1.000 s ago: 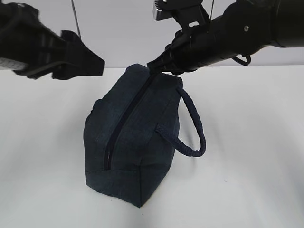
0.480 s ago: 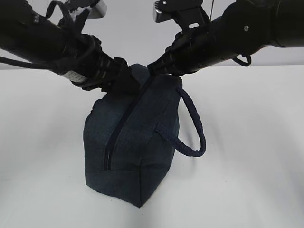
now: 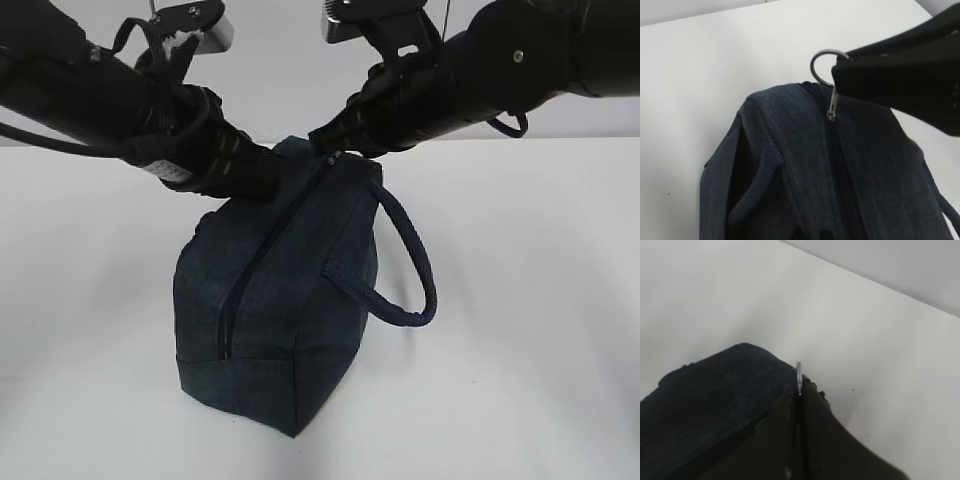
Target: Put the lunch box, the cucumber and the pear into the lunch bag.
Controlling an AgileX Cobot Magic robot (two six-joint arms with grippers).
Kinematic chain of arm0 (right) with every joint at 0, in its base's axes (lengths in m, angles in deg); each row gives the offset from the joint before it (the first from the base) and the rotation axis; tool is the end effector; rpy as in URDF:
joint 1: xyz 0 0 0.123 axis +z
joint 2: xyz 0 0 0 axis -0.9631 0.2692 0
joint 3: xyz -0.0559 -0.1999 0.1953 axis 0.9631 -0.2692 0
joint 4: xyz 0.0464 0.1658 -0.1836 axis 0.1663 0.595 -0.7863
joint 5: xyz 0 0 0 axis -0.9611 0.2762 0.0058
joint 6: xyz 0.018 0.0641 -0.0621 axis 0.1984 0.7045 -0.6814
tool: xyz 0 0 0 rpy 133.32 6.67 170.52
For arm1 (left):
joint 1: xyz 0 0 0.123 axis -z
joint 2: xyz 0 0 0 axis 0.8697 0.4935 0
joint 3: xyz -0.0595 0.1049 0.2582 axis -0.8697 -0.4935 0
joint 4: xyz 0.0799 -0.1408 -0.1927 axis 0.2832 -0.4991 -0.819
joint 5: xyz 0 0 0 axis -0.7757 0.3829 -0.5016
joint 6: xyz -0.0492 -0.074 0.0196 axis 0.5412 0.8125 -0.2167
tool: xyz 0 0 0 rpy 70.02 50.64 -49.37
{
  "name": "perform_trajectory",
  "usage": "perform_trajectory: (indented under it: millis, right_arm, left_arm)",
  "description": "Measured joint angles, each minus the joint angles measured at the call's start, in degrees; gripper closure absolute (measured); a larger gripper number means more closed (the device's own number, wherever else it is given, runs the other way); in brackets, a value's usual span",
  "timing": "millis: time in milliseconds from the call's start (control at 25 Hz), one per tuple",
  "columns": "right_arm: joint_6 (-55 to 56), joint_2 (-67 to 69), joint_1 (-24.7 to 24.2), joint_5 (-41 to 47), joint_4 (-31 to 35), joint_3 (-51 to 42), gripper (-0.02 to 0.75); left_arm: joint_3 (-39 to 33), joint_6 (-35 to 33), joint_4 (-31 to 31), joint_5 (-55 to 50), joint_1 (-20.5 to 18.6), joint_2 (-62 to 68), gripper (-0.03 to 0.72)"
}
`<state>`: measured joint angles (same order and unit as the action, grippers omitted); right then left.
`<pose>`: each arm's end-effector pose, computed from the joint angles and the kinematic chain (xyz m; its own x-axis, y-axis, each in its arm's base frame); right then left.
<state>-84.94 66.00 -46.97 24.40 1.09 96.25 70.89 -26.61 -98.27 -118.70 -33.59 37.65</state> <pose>0.3617 0.1884 0.2652 -0.5107 -0.3230 -0.7968 -0.4927 0.8694 -0.0366 0.3072 -0.1891 0.2637 -0.6661 0.3502 -0.6585 0.6276 0.7402 -0.2412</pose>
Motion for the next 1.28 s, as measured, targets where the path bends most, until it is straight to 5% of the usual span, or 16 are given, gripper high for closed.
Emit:
perform_trajectory:
  millis: [480, 880, 1280]
  right_arm:
    - [0.0, 5.0, -4.2, 0.0, 1.7, 5.1, 0.732]
    - [0.3, 15.4, -10.5, 2.1, 13.0, 10.4, 0.732]
    - [0.4, 18.6, -11.0, 2.6, 16.8, 11.4, 0.732]
  left_arm:
    - [0.2, -0.2, -0.3, 0.0, 0.0, 0.0, 0.703]
    - [0.2, -0.2, -0.3, 2.1, 0.0, -0.7, 0.703]
    - [-0.2, 1.0, 0.3, 2.2, -1.3, -1.9, 0.703]
